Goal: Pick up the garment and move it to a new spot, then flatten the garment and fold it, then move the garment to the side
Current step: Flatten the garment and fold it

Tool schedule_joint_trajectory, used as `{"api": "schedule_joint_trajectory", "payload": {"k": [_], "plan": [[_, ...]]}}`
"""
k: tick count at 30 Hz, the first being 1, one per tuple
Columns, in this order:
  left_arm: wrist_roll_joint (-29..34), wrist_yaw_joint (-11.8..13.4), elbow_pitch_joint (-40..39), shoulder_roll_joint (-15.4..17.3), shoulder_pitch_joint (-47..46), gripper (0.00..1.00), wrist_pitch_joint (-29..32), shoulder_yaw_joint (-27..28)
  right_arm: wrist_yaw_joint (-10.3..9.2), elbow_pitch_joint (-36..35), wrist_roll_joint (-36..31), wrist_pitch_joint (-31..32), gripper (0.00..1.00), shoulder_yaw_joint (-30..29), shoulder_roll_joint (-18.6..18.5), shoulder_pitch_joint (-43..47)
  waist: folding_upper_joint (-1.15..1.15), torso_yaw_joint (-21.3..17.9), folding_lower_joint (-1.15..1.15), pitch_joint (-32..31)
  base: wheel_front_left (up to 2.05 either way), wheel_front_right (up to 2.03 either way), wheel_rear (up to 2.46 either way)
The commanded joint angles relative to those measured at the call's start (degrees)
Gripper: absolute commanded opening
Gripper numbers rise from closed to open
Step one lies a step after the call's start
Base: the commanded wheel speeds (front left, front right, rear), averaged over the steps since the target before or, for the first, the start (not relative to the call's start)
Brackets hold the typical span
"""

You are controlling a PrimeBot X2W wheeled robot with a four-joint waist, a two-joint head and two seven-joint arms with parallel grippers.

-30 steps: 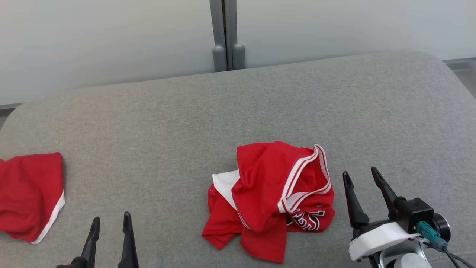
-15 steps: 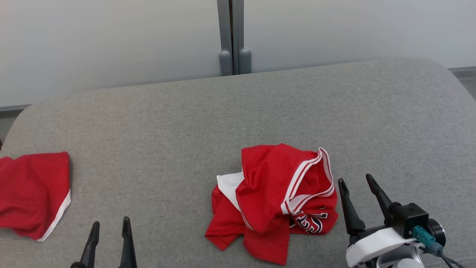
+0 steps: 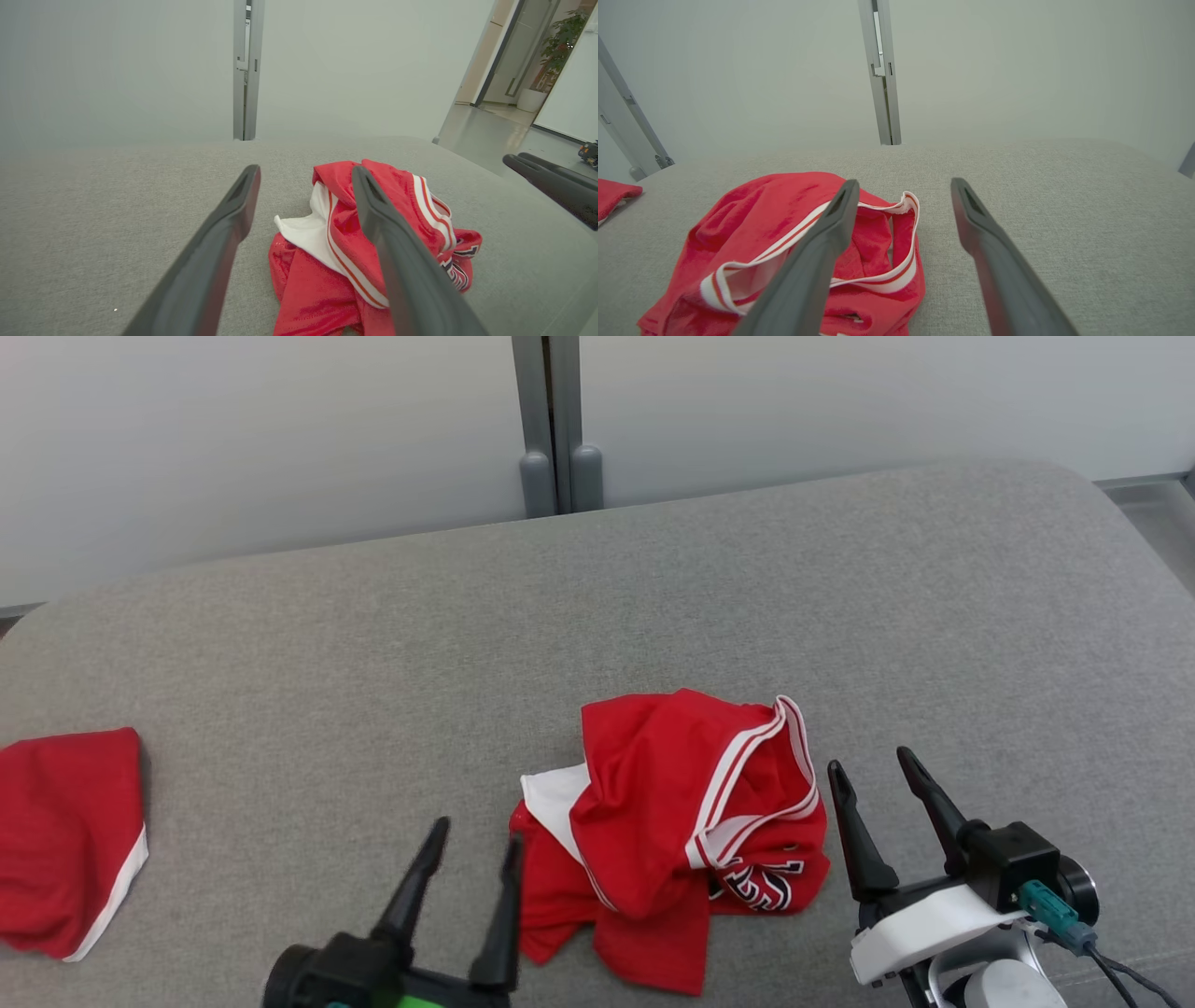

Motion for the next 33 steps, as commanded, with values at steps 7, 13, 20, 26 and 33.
{"api": "schedule_joint_trajectory", "payload": {"k": [7, 13, 20, 26, 33], "plan": [[-3.16, -0.39, 8.72, 0.54, -9.73, 1.00, 4.26, -12.97, -0.08, -1.15, 0.76, -0.02, 1.00, 1.22, -0.18, -3.07, 0.00, -4.45, 0.00, 3.84, 0.00, 0.00, 0.00], [-6.53, -0.41, 15.81, 1.93, -14.69, 1.00, 6.23, -20.03, -0.08, -1.61, 1.75, -0.03, 1.00, 0.95, -0.15, -4.31, 0.00, -7.40, 0.00, 5.92, 0.00, 0.00, 0.00], [-6.28, 0.08, 21.43, 2.84, -17.82, 0.00, 5.53, -19.25, -0.08, -1.73, 2.44, -0.02, 1.00, 0.67, -0.14, -4.77, 0.00, -8.63, 0.00, 6.86, 0.00, 0.00, 0.00], [-7.77, 0.25, 17.58, 4.24, -20.48, 0.00, 3.68, -16.80, -0.08, -1.75, 3.00, -0.02, 1.00, 0.24, -0.15, -4.52, 0.00, -8.67, 0.00, 6.35, 0.00, 0.00, 0.00], [-8.87, 1.59, -3.36, 9.46, -22.92, 0.00, 8.60, -12.58, -0.08, -1.44, 3.14, -0.03, 1.00, -0.56, -0.15, -3.44, 0.00, -7.70, 0.00, 4.56, 0.00, 0.00, 0.00]]}}
